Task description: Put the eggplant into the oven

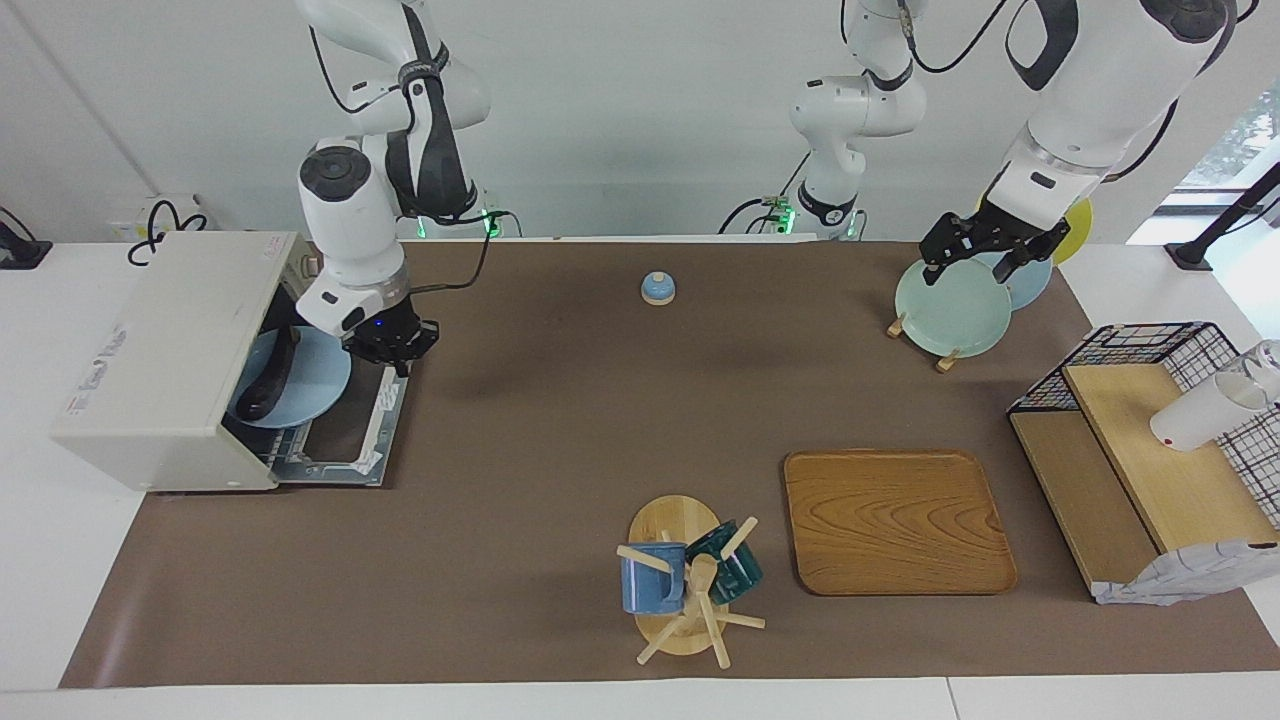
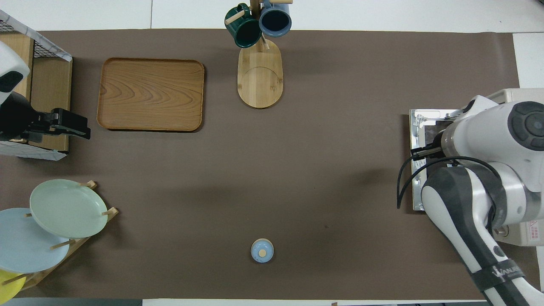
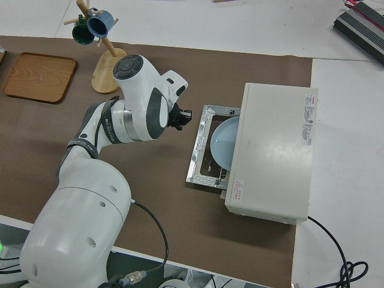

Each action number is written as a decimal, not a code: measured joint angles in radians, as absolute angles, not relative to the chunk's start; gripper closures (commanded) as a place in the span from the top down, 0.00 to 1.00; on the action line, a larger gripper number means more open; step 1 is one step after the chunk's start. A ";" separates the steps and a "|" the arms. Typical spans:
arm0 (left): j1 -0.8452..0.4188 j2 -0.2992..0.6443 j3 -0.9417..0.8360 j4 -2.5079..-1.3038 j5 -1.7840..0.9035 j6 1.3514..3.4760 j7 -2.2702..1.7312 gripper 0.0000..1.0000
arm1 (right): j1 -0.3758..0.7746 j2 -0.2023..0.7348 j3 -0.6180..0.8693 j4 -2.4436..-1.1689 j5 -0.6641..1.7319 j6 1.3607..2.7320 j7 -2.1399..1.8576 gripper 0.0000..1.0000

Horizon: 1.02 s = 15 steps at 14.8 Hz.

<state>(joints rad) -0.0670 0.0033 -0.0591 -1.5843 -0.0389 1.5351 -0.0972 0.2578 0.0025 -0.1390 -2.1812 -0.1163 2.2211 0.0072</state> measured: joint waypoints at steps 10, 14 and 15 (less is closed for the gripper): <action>-0.066 0.003 -0.059 -1.584 -0.039 1.535 -0.098 1.00 | 0.202 0.160 -0.145 -2.225 -0.116 2.364 0.010 0.00; -0.066 0.003 -0.059 -1.584 -0.039 1.535 -0.098 1.00 | 0.199 0.162 -0.143 -2.223 -0.128 2.363 -0.018 0.00; -0.066 0.003 -0.059 -1.584 -0.039 1.535 -0.098 1.00 | 0.201 0.162 -0.140 -2.220 -0.146 2.356 -0.028 0.00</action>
<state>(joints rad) -0.0659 0.0033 -0.0591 -1.5844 -0.0389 1.5351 -0.0978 0.2006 0.1617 -0.1402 -2.2196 -0.1459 2.3556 -0.0281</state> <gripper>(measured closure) 0.000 0.991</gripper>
